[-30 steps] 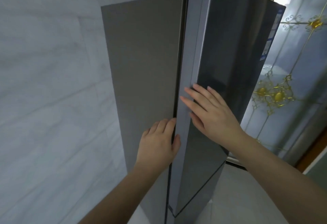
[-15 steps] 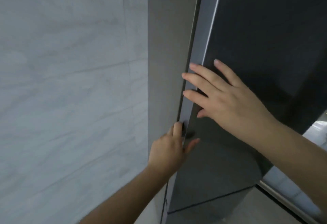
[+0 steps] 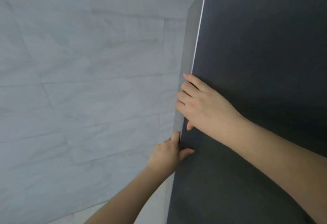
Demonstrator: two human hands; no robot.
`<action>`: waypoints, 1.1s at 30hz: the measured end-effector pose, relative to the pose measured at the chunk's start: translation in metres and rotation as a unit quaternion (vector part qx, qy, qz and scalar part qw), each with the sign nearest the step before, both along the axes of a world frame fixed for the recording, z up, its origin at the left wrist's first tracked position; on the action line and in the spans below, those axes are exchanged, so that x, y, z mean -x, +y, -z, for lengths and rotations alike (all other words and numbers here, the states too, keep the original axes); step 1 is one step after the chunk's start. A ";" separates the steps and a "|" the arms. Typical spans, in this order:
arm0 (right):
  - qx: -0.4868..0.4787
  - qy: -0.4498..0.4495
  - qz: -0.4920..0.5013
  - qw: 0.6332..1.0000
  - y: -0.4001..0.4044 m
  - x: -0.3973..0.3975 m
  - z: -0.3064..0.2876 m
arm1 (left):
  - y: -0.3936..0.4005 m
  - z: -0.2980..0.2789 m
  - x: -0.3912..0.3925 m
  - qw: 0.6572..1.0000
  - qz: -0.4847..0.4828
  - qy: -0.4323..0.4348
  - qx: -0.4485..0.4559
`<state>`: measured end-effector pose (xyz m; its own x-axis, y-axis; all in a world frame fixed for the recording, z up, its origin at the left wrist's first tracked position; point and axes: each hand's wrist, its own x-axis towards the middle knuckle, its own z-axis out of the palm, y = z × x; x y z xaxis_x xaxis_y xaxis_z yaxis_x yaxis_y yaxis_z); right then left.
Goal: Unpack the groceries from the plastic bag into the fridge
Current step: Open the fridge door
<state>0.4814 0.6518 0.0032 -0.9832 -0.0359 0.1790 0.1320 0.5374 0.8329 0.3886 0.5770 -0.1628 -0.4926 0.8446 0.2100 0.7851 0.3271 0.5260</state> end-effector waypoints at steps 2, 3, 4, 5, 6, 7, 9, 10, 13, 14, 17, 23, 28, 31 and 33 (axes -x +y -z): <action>0.002 -0.007 -0.014 1.000 0.001 -0.002 0.000 | -0.001 -0.002 -0.001 1.000 -0.001 -0.009 0.005; 0.008 -0.008 -0.020 1.000 0.001 -0.003 0.000 | -0.002 -0.003 -0.002 1.000 0.000 -0.021 0.004; 0.012 -0.007 -0.025 1.000 0.002 -0.003 0.000 | -0.003 -0.004 -0.003 0.999 0.001 -0.032 -0.001; 0.016 -0.007 -0.026 1.000 0.002 -0.004 0.001 | -0.004 -0.004 -0.004 0.999 0.001 -0.041 -0.009; 0.017 -0.005 -0.025 1.000 0.001 -0.005 0.002 | -0.005 -0.005 -0.004 0.999 0.002 -0.046 -0.019; 0.015 -0.004 -0.022 1.000 0.000 -0.006 0.004 | -0.006 -0.005 -0.005 0.998 0.003 -0.049 -0.027; 0.010 -0.003 -0.013 1.000 -0.002 -0.007 0.005 | -0.009 -0.005 -0.006 0.998 0.006 -0.056 -0.041; 0.008 -0.003 -0.005 1.000 -0.004 -0.008 0.006 | -0.010 -0.005 -0.007 0.997 0.009 -0.062 -0.044; 0.002 -0.013 0.015 1.000 -0.009 -0.008 0.007 | -0.014 -0.009 -0.008 0.996 0.016 -0.079 -0.044; 0.001 -0.017 0.019 1.000 -0.012 -0.009 0.007 | -0.017 -0.010 -0.009 0.996 0.018 -0.081 -0.044; 0.006 -0.018 0.009 1.000 -0.023 -0.017 0.007 | -0.027 -0.011 -0.018 0.996 0.024 -0.075 -0.040; 0.002 0.003 -0.007 1.000 -0.061 -0.062 0.015 | -0.064 -0.004 -0.062 0.999 0.005 -0.028 -0.045; 0.031 0.017 0.001 0.999 -0.105 -0.118 0.019 | -0.109 -0.001 -0.114 0.998 0.014 0.038 -0.049; 0.053 0.040 -0.004 0.998 -0.130 -0.160 0.021 | -0.132 0.004 -0.145 0.991 0.036 0.104 -0.079; 0.065 0.045 0.011 0.997 -0.147 -0.188 0.023 | -0.142 0.008 -0.166 0.982 0.057 0.139 -0.116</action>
